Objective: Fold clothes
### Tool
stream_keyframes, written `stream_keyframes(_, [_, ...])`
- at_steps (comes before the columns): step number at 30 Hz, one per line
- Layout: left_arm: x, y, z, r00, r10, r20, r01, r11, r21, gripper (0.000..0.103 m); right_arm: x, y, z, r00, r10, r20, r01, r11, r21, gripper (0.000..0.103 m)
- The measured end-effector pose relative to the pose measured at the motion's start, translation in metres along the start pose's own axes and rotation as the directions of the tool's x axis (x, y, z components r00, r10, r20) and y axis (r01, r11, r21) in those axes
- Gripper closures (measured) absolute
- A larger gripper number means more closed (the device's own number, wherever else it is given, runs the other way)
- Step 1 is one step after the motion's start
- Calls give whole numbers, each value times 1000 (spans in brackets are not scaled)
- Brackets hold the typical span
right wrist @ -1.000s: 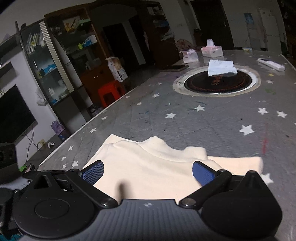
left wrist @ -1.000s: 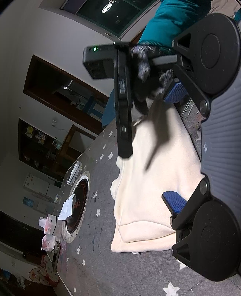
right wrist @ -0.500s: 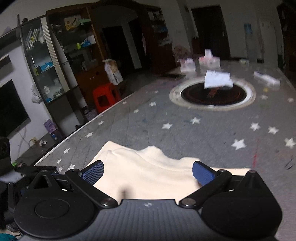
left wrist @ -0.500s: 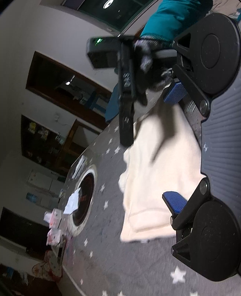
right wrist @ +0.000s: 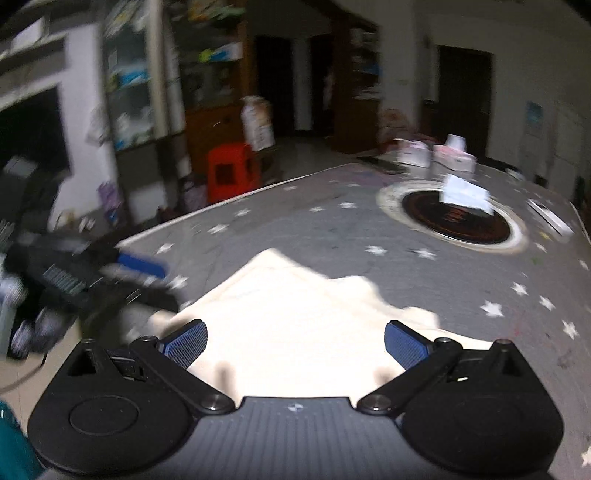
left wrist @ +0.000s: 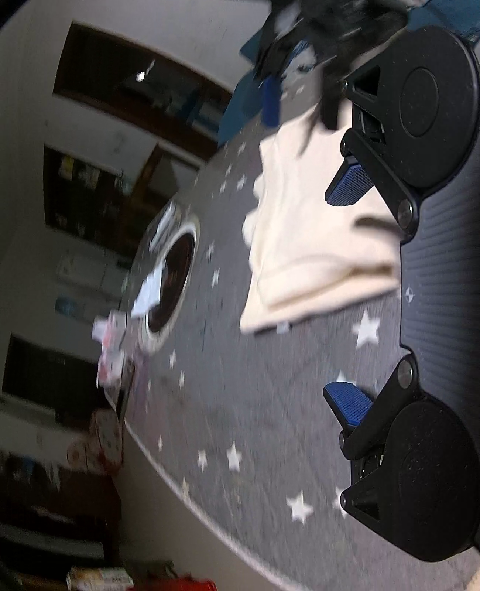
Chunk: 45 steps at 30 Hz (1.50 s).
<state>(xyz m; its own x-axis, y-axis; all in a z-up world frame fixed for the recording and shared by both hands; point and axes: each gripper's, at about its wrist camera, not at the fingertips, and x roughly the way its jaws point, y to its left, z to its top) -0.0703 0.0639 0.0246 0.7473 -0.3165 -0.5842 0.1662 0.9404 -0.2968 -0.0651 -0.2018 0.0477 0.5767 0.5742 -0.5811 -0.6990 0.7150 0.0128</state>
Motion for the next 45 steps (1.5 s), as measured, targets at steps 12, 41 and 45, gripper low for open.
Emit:
stream_keyframes(12, [-5, 23, 18, 995, 97, 30, -92, 986, -136, 11, 34, 106, -1, 996, 3, -88, -39, 914, -405, 31])
stream_keyframes(41, [53, 31, 19, 956, -274, -107, 164, 799, -578, 47, 14, 83, 17, 997, 79, -21, -82, 974, -211, 98])
stream_keyframes(45, [55, 37, 15, 959, -259, -117, 140, 789, -598, 70, 13, 81, 13, 996, 80, -28, -84, 974, -211, 95])
